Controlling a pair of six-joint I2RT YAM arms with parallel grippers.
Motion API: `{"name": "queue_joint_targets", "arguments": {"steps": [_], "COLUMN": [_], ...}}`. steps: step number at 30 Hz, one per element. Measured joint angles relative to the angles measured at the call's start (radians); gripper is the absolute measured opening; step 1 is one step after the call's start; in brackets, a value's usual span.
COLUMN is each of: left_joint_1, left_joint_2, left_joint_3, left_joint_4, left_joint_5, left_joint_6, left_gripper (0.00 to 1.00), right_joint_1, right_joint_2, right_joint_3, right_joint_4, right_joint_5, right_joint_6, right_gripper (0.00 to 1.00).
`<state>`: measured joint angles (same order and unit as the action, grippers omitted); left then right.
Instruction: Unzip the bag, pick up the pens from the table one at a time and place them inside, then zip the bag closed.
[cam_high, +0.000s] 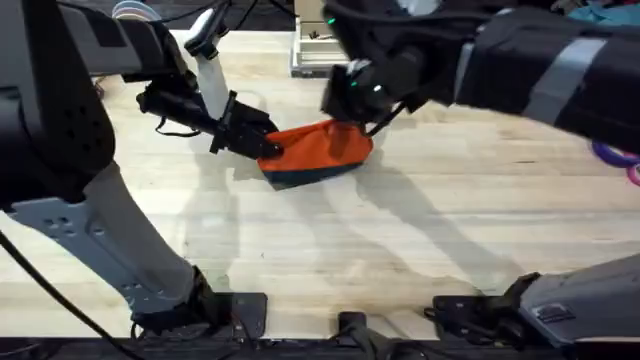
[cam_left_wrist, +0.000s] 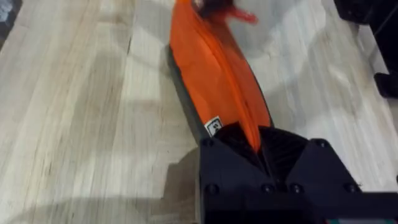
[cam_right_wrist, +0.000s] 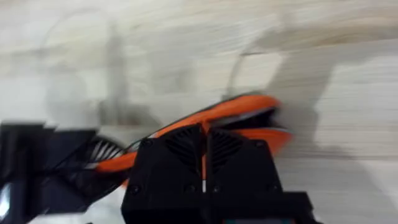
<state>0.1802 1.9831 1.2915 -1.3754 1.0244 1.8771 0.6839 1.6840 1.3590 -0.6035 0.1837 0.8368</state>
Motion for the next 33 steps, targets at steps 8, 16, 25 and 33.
{"name": "queue_joint_targets", "arguments": {"steps": [8, 16, 25, 33], "left_joint_1": [0.0, -0.014, 0.017, 0.017], "left_joint_2": [0.0, 0.0, 0.0, 0.0], "left_joint_3": [0.0, 0.0, 0.0, 0.0], "left_joint_4": [0.007, 0.004, -0.012, -0.012], "left_joint_5": [0.002, 0.009, -0.058, -0.06], "left_joint_6": [0.0, 0.0, 0.0, 0.0], "left_gripper": [0.043, 0.043, 0.042, 0.042], "right_joint_1": [-0.126, -0.233, -0.459, -0.462], "right_joint_2": [-0.002, -0.002, 0.019, 0.039], "right_joint_3": [0.0, 0.0, 0.0, 0.0], "right_joint_4": [-0.05, -0.103, -0.171, -0.15], "right_joint_5": [0.005, -0.047, 0.144, 0.167], "right_joint_6": [0.0, 0.0, -0.007, -0.008], "right_gripper": [0.03, 0.03, 0.03, 0.03]}}
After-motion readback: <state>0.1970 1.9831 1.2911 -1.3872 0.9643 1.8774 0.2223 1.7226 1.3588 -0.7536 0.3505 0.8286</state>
